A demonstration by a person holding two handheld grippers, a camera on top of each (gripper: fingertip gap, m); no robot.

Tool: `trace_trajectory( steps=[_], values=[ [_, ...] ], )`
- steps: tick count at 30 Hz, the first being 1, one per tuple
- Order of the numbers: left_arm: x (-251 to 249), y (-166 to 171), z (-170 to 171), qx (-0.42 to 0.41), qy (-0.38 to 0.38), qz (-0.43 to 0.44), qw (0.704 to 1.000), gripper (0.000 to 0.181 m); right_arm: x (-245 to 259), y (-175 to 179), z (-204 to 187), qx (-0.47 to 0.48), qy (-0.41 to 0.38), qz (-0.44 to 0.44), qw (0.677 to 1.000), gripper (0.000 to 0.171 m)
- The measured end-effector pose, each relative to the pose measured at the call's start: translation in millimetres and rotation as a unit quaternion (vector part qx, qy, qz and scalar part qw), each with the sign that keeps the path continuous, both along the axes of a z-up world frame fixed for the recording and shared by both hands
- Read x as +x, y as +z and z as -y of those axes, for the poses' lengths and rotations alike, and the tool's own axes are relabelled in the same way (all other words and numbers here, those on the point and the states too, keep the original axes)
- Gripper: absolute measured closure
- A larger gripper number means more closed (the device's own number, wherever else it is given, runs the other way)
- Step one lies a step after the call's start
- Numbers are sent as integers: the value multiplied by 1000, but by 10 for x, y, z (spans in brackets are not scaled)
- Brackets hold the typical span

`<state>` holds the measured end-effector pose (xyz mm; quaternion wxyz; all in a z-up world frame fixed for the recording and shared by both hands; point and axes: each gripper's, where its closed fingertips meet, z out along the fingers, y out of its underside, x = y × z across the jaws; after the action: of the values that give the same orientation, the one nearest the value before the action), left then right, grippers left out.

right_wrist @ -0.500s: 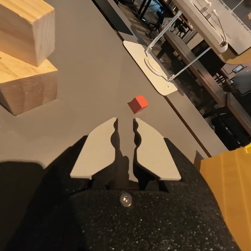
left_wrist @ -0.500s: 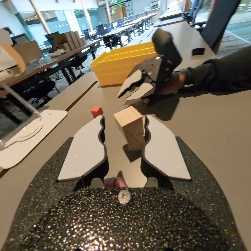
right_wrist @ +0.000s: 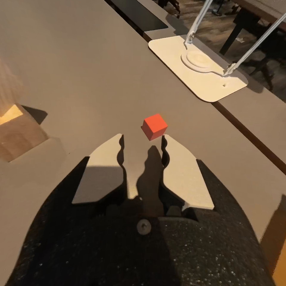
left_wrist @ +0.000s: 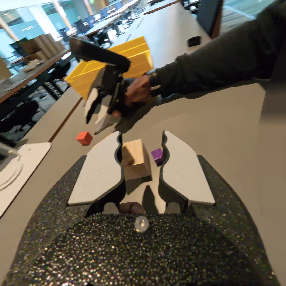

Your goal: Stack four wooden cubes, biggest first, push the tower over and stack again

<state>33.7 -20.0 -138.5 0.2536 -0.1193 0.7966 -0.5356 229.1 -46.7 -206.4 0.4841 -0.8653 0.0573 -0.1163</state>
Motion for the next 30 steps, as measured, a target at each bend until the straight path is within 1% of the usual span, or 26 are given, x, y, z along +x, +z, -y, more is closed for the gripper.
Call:
trace_trajectory(
  steps=[2,3,6,7,10,15,17,20,26,30],
  values=[
    [174,17,-168,-18,59,-7,998,129,-5,14,3,3,0,6,1000,123],
    [252,14,-248,-33,85,-22,996,125,-12,33,7,8,-1,19,1000,124],
    [330,-50,-296,-84,106,-85,987,119,-42,34,11,1,-1,52,999,125],
    [342,-95,-283,-82,110,-100,986,116,-50,15,10,-7,0,59,998,125],
    [408,-208,-264,-52,140,-107,983,114,-67,-12,10,-20,-1,77,997,125],
    [538,-369,-252,-31,196,-121,973,121,-69,-14,14,-23,-5,91,996,125],
    [533,-358,-205,-35,187,-111,975,135,-66,-20,14,-26,-7,91,995,125],
    [505,-358,-172,-20,159,-93,983,136,-68,-21,13,-27,-6,94,995,125],
    [331,-354,-92,-28,36,-88,995,136,-81,-32,7,-32,-3,102,994,126],
    [319,-355,-79,-19,-8,-89,996,136,-86,-32,5,-32,-2,105,994,126]
  ],
)
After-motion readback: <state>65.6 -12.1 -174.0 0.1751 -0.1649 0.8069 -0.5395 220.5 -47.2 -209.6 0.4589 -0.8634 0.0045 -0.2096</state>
